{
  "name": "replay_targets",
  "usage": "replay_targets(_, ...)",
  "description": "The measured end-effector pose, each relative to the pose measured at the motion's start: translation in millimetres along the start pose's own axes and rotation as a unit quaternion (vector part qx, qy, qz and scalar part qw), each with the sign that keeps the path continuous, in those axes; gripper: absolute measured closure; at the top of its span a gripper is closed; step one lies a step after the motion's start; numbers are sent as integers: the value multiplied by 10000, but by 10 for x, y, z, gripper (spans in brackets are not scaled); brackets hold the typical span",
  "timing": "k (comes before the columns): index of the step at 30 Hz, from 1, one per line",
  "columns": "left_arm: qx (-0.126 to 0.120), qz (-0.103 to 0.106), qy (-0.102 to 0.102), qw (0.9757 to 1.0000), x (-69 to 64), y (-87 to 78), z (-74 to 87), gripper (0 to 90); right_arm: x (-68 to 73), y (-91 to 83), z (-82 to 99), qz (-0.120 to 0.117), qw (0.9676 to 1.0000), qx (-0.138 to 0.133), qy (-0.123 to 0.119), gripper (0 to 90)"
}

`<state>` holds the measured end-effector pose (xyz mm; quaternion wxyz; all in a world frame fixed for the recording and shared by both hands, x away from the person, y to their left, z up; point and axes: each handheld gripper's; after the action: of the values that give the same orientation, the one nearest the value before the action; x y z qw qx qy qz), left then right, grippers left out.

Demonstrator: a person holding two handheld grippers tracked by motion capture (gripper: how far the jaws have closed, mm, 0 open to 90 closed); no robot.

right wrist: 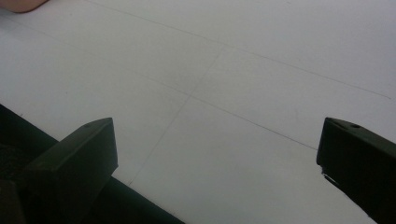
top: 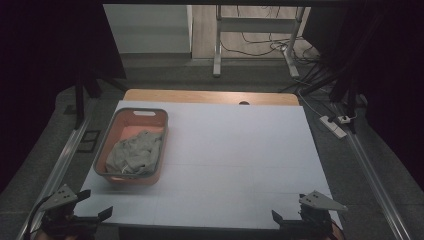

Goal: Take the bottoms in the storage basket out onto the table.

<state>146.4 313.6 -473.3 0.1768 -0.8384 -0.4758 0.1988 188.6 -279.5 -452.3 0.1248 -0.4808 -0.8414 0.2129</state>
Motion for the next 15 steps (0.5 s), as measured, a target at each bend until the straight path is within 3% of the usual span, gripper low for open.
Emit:
replay_targets(8, 90, -24, 38, 9999, -14, 15, -1, 21, -53, 6, -1, -33, 9997, -5, 224, 0)
replay_targets(15, 119, 12, 11, 9999, -3, 4, 8, 20, -59, 17, -6, -175, 9995, -13, 272, 0)
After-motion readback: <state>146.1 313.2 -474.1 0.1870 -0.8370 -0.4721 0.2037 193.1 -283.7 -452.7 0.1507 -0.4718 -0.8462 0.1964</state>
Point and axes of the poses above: each handheld gripper's, and its own axes: y roughly forward along the jaws, z roughly out of its underside, x roughly to its left, and after that the axes turned 12 degrees about -x, right-handed
